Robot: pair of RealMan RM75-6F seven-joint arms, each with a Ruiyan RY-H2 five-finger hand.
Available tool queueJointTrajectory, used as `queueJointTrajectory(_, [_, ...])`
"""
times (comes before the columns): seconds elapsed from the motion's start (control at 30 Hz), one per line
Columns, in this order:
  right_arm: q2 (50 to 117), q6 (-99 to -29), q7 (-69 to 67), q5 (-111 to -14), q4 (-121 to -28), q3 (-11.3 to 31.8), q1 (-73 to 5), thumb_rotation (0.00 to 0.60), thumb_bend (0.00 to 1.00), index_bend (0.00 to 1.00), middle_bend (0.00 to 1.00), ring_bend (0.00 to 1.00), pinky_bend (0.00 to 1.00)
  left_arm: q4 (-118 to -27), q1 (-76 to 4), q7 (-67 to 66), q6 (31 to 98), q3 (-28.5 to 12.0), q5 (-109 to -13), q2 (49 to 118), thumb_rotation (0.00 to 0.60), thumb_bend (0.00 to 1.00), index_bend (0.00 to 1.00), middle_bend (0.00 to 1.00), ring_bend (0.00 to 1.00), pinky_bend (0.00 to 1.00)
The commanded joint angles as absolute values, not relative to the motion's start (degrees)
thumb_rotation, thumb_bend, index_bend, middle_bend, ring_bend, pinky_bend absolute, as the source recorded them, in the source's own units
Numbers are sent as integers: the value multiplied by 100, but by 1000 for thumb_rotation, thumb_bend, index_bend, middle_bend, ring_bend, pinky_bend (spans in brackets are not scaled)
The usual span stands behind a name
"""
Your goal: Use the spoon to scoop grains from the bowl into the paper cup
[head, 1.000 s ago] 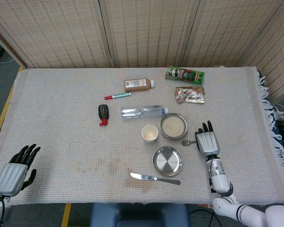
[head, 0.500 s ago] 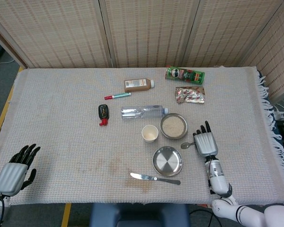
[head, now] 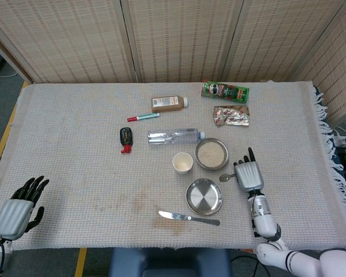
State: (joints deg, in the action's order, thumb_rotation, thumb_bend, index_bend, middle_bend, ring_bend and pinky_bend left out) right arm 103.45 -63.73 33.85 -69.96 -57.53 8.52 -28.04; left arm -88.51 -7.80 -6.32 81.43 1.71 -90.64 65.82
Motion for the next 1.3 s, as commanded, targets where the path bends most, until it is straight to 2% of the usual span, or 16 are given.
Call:
queueJointTrajectory(0.03, [10358, -6382, 3382, -7001, -5737, 855, -2808, 600, 313, 691, 530, 272, 68, -8853, -780, -626, 8149, 171, -9070, 6582, 600, 532, 0, 0, 0, 213])
queueJointTrajectory(0.47, [10331, -6450, 3408, -7077, -5793, 840, -2826, 600, 315, 726, 554, 290, 69, -8854, -771, -595, 8182, 190, -9118, 6568, 600, 532, 0, 0, 0, 213])
queueJointTrajectory(0.87, [9627, -6387, 3798, -7091, -6579, 733, -2784, 600, 345, 703, 554, 281, 69, -8859, -766, -639, 8171, 195, -9104, 6574, 600, 512, 0, 0, 0, 213])
queueJointTrajectory(1.07, [8896, -6714, 4363, -6876, -7293, 1031, -2764, 600, 345, 710, 554, 281, 69, -8891, -755, -699, 8192, 195, -9109, 6580, 600, 508, 0, 0, 0, 213])
queueJointTrajectory(1.3, [8514, -6692, 4650, -6485, -7671, 1297, -2880, 600, 346, 710, 554, 281, 69, -8923, -757, -684, 8179, 178, -9071, 6564, 600, 507, 0, 0, 0, 213])
